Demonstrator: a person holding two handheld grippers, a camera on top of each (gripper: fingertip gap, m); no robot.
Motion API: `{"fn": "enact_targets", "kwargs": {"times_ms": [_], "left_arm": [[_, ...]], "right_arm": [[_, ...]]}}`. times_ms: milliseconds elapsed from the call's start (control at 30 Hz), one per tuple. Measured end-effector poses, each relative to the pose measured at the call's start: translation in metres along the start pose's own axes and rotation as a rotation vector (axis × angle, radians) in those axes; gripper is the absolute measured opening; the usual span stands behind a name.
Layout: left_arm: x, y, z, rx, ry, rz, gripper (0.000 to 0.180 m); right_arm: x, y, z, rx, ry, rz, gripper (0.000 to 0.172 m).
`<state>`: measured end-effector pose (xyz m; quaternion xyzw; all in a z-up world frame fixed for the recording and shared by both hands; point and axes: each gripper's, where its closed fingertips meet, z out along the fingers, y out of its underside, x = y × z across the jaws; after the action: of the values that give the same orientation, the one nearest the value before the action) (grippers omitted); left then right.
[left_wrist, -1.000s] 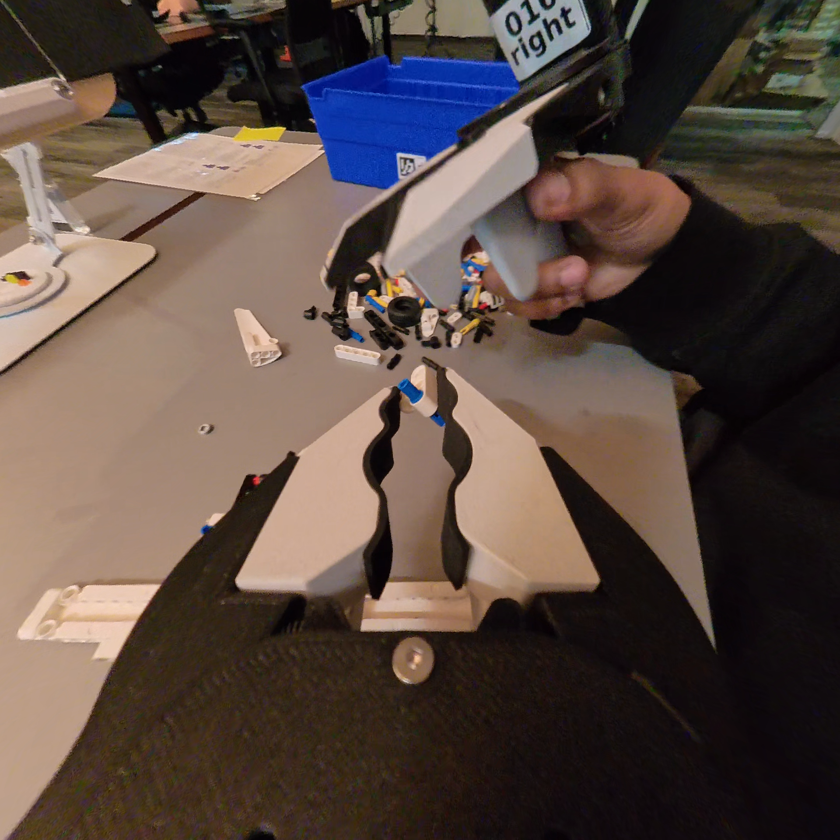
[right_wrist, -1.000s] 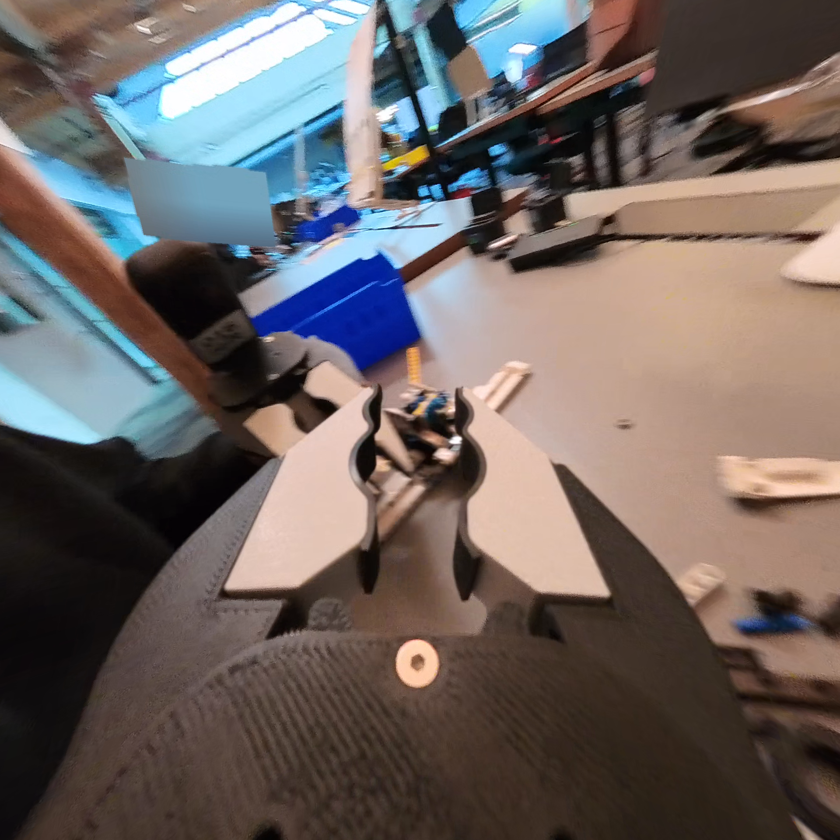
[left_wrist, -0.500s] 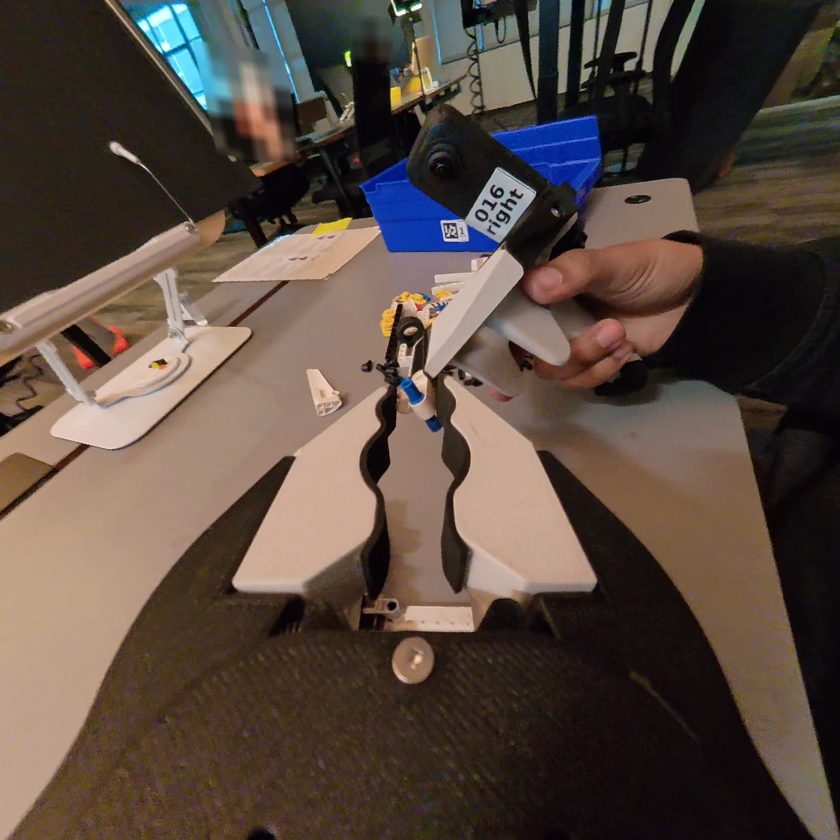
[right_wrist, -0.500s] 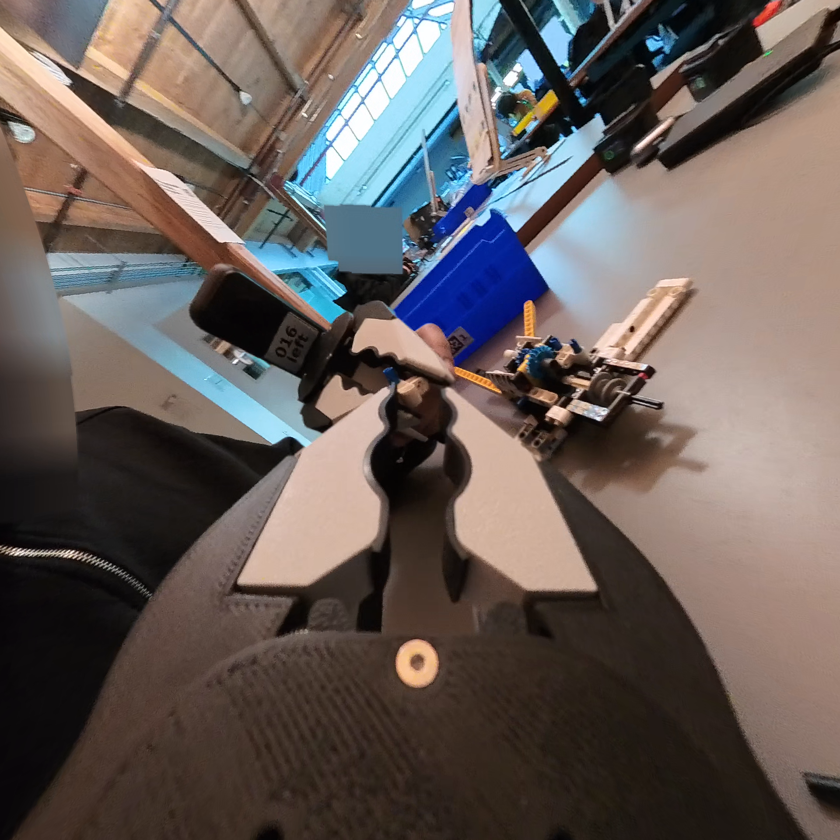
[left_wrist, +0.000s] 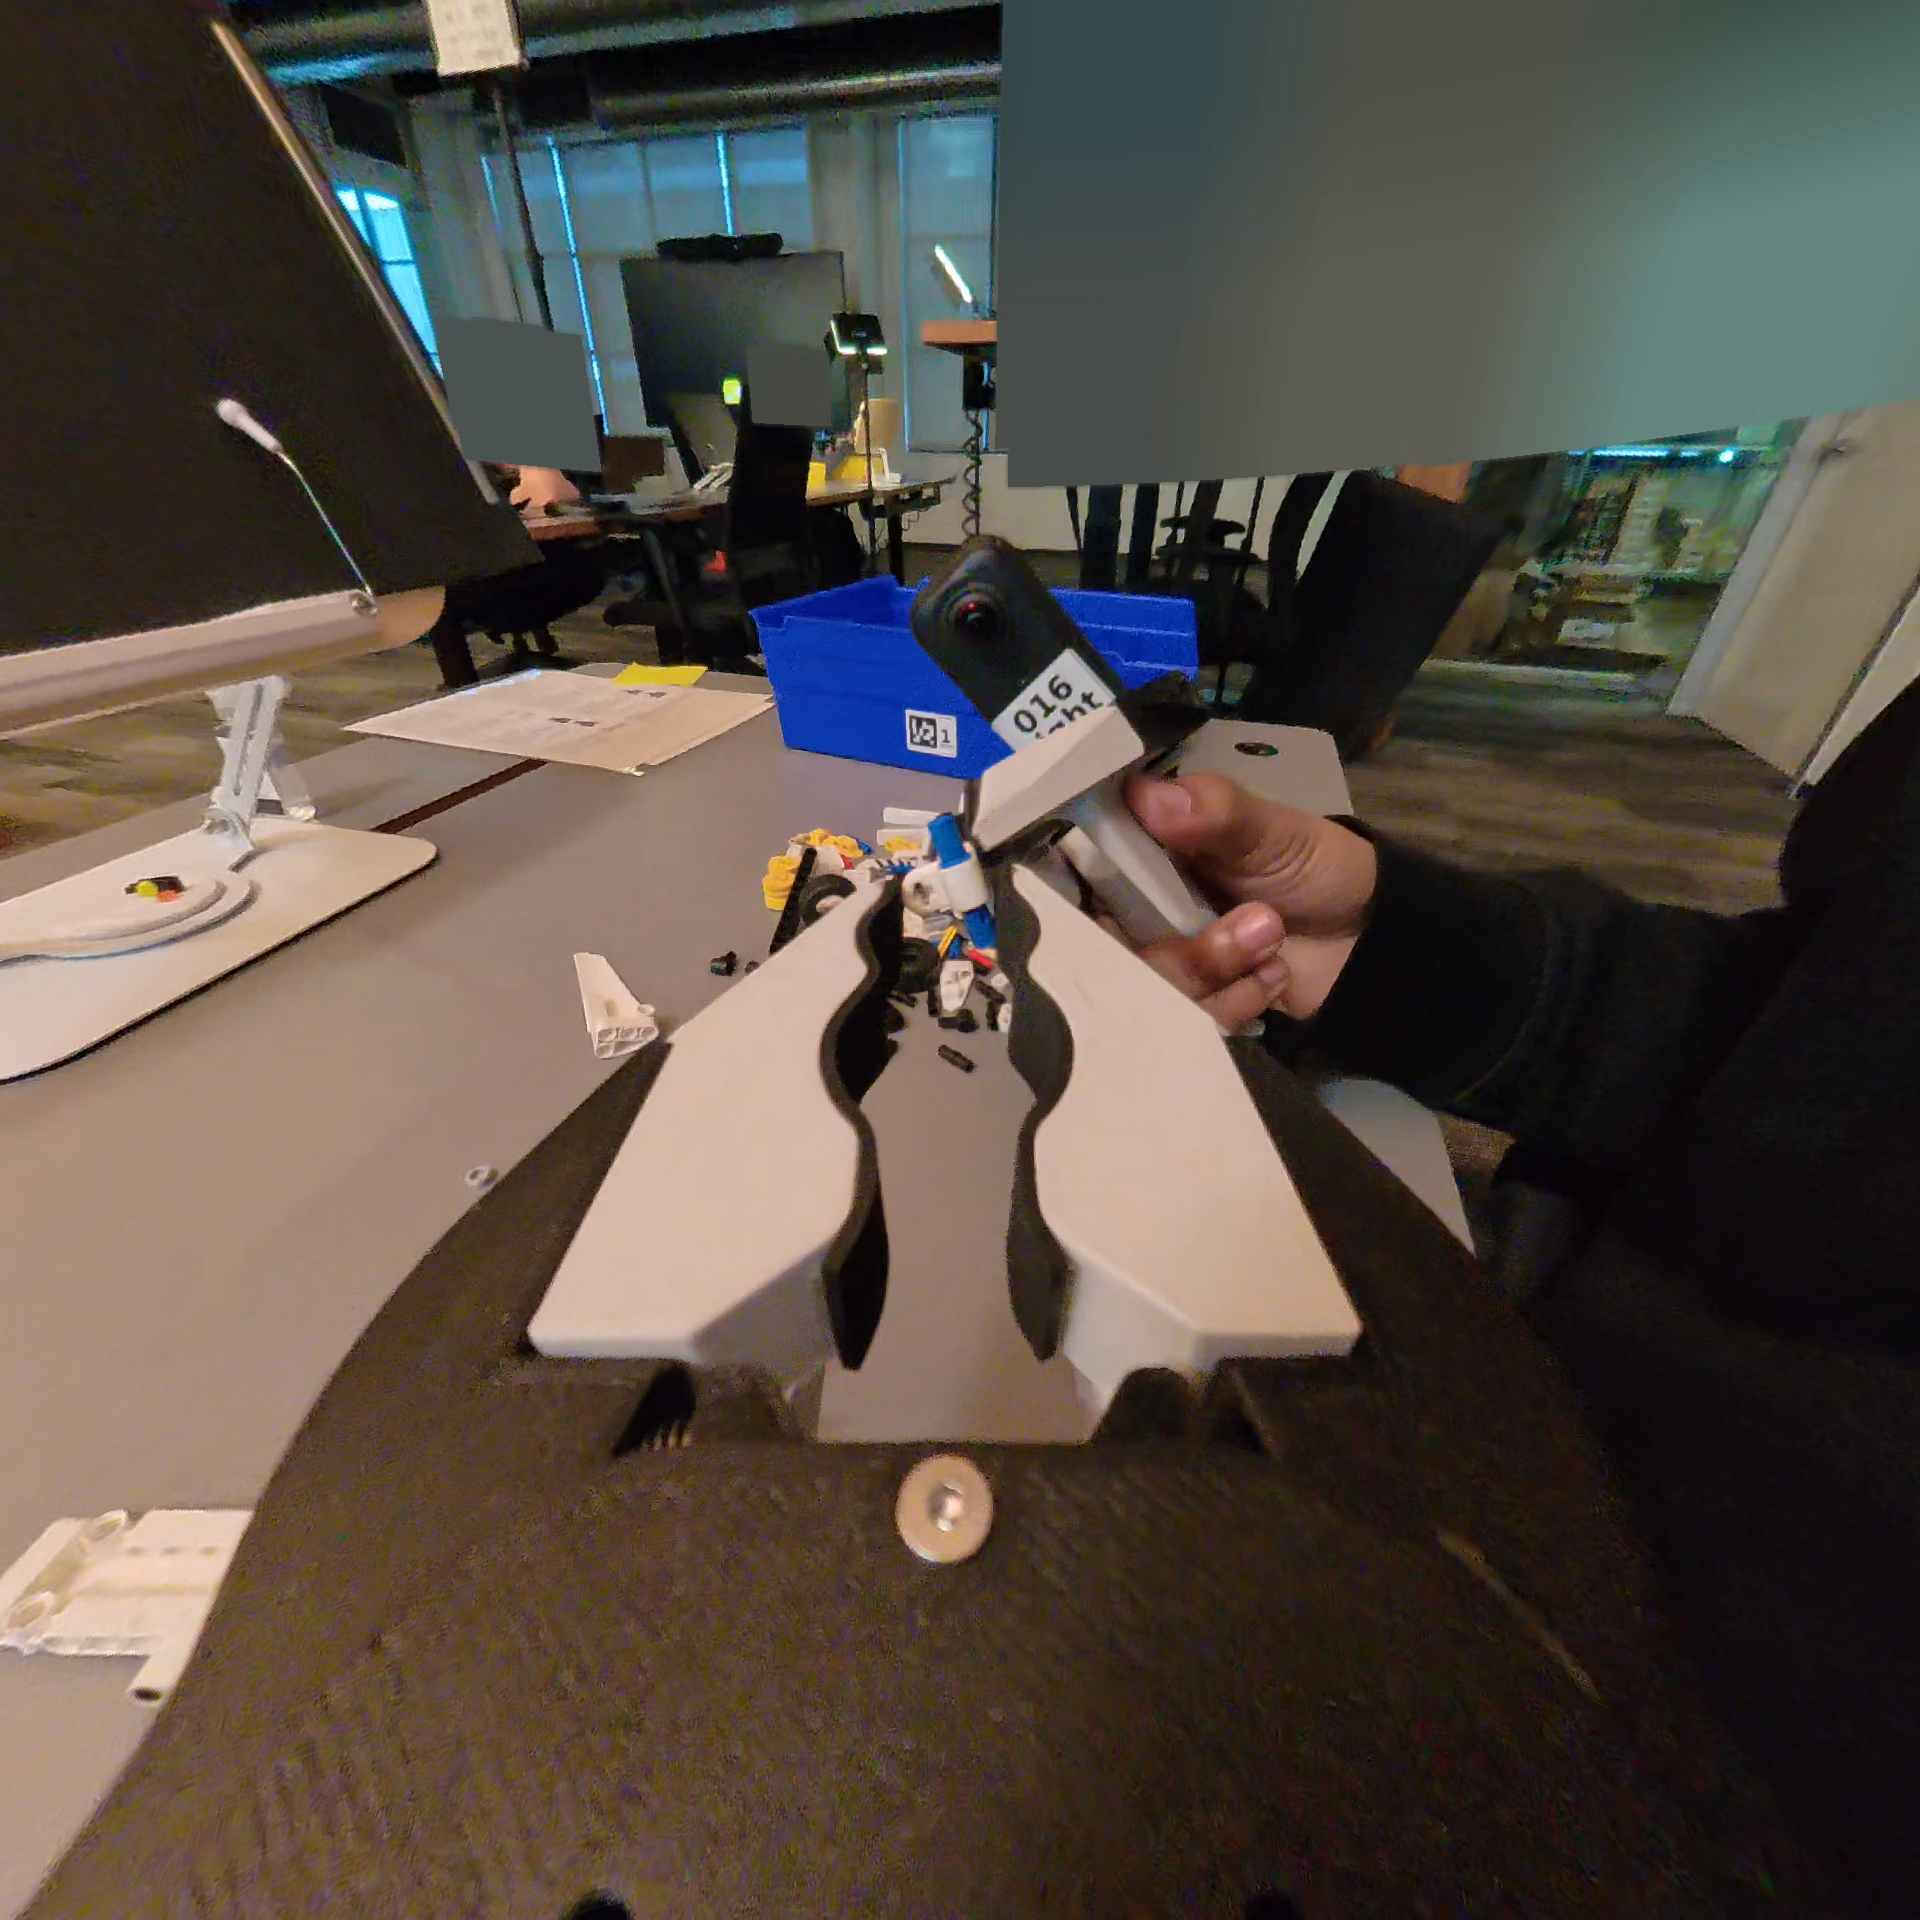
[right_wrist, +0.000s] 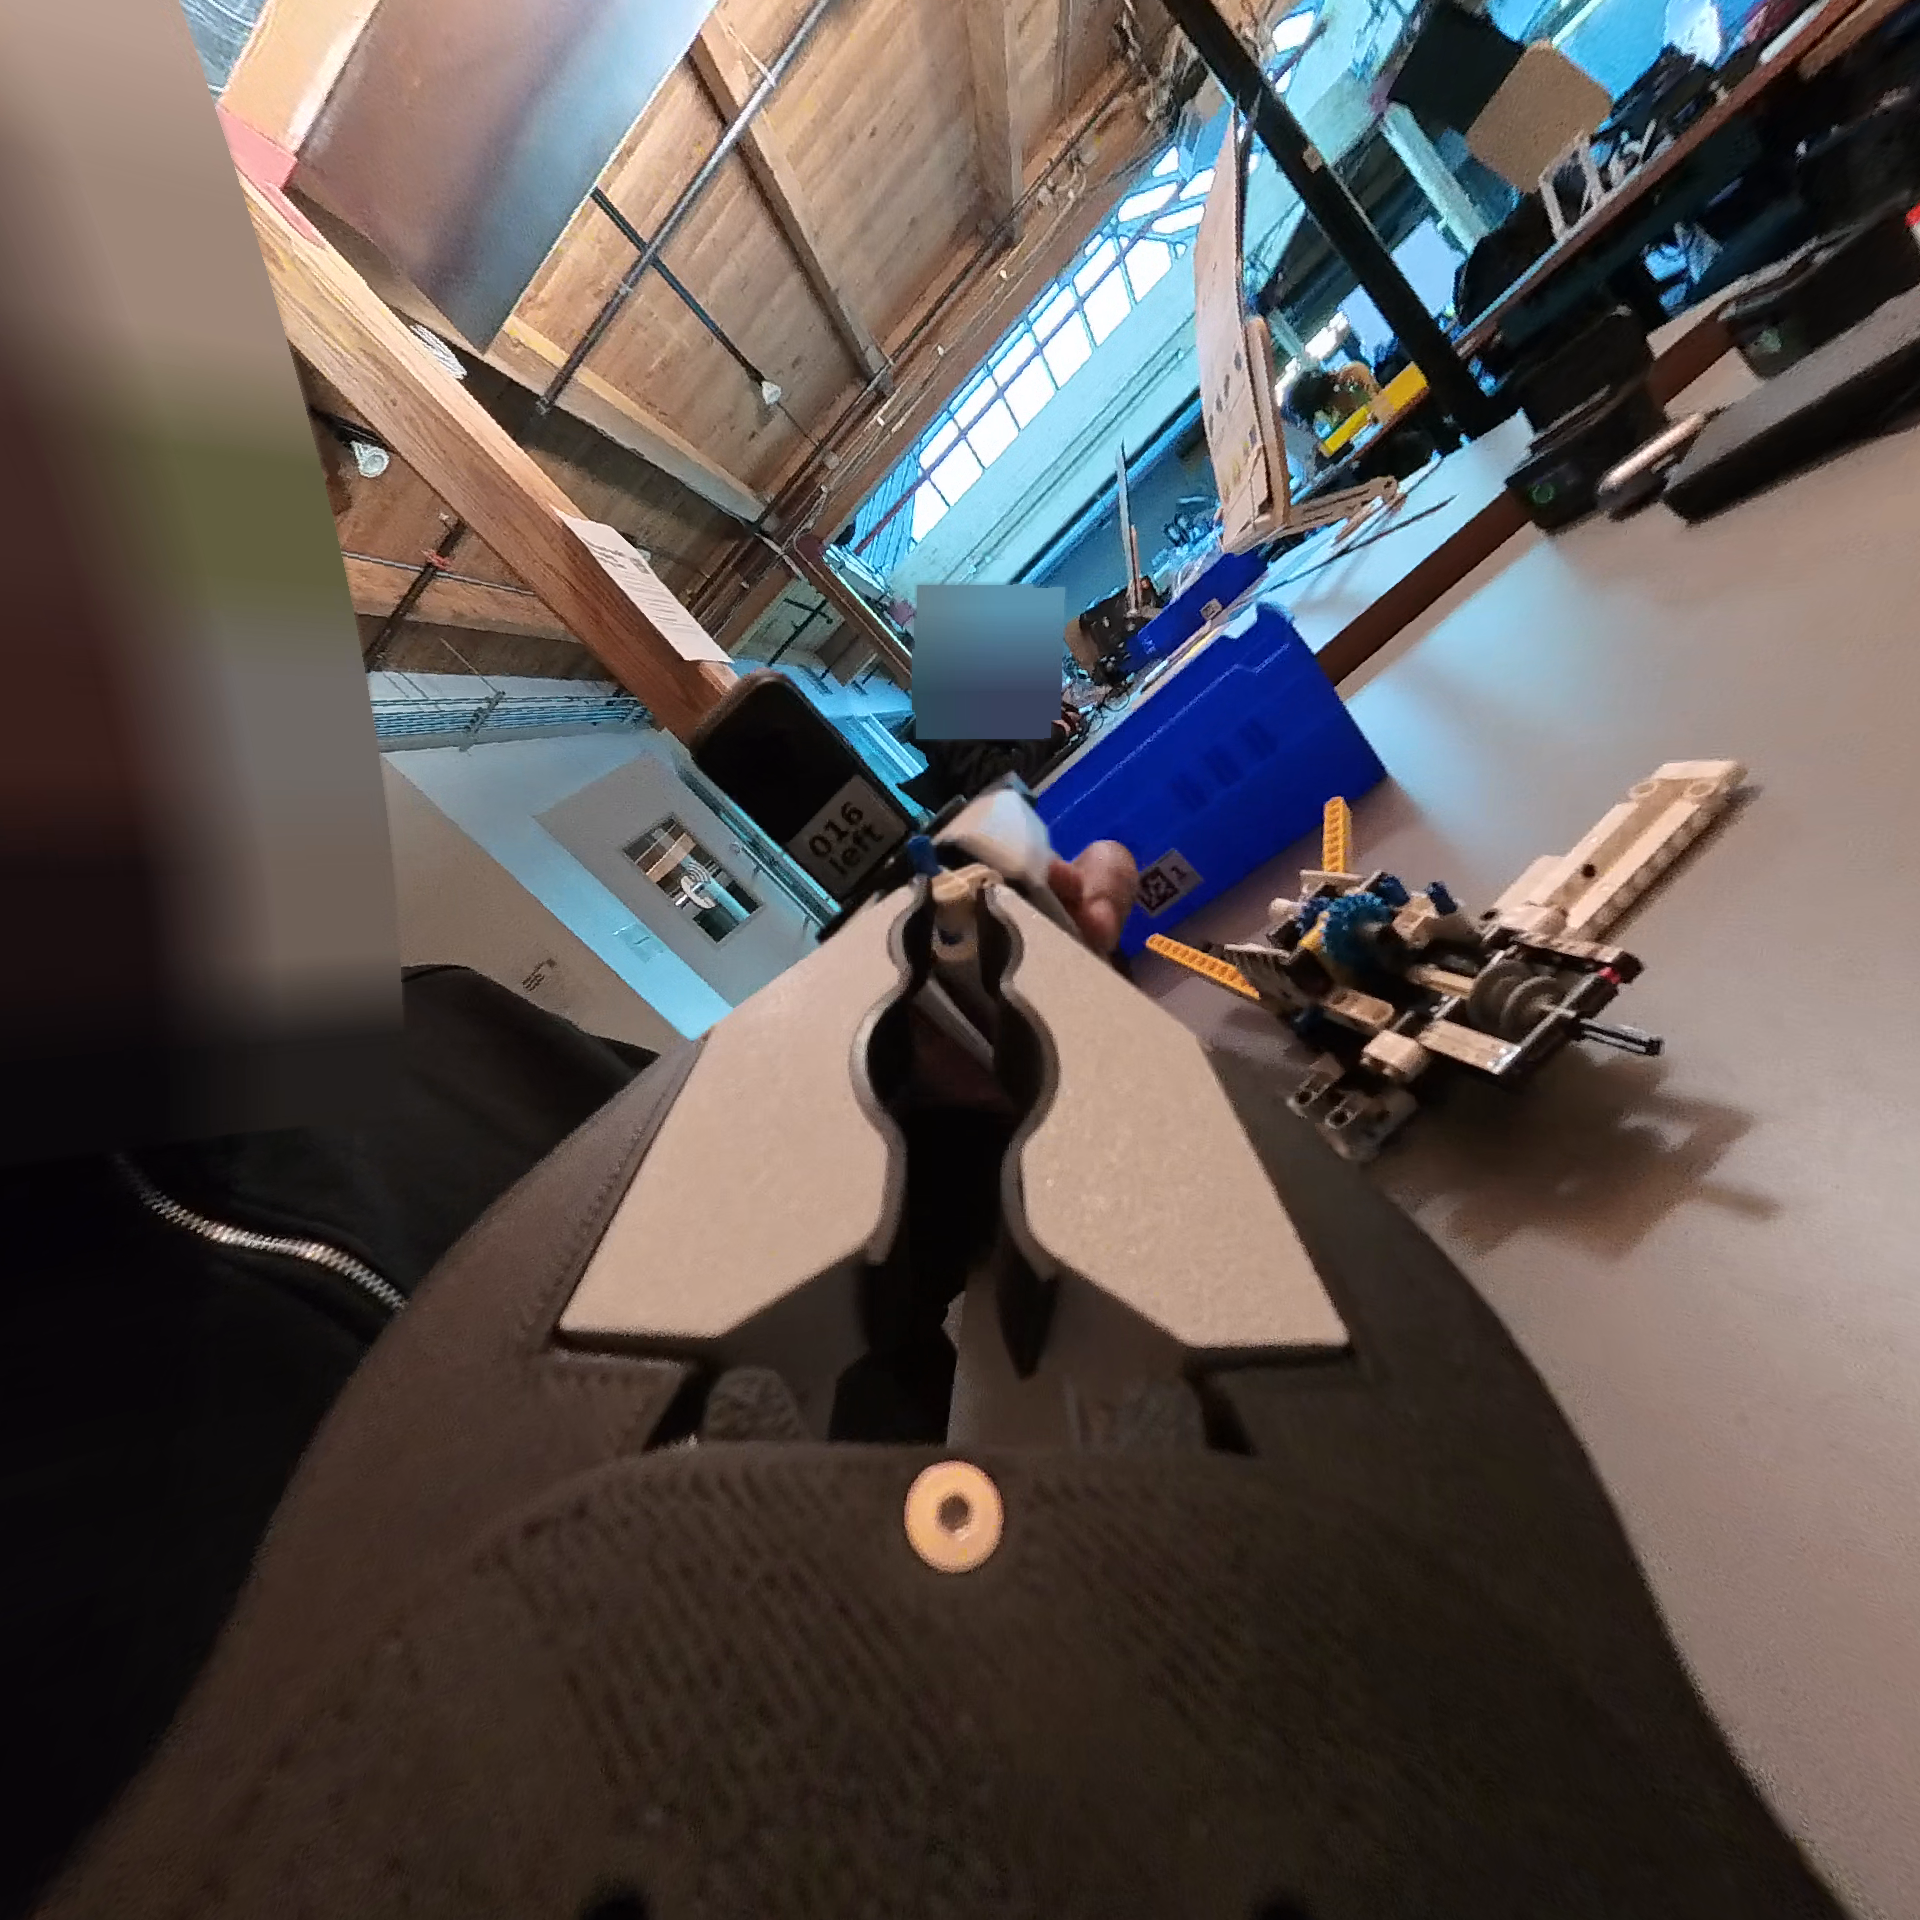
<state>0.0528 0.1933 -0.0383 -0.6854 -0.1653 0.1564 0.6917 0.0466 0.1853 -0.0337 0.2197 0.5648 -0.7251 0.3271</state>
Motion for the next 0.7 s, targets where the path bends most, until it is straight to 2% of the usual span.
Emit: {"fn": "enact_targets", "kwargs": {"times_ms": [167,300,400,500,567,700], "left_arm": [[-0.002,0.001,-0.002,-0.017,0.009,-0.043,0.015],[-0.010,0.004,-0.003,-0.037,-0.050,-0.010,0.014],[-0.021,0.009,-0.005,-0.099,-0.175,0.128,0.014],[-0.017,0.013,-0.001,-0.153,-0.210,0.254,0.014],[-0.011,0.014,0.003,-0.159,-0.203,0.280,0.014],[-0.010,0.014,0.004,-0.163,-0.212,0.287,0.014]], "right_arm": [[0.001,0.002,0.003,0.016,-0.017,0.028,0.006],[0.006,-0.001,0.001,0.026,0.040,-0.016,0.006],[0.012,-0.013,-0.006,0.062,0.166,-0.160,0.019],[0.006,-0.012,-0.002,0.014,0.255,-0.378,0.018],[0.004,-0.007,0.004,-0.029,0.298,-0.480,0.014],[0.006,0.006,0.013,-0.101,0.311,-0.520,0.004]]}}
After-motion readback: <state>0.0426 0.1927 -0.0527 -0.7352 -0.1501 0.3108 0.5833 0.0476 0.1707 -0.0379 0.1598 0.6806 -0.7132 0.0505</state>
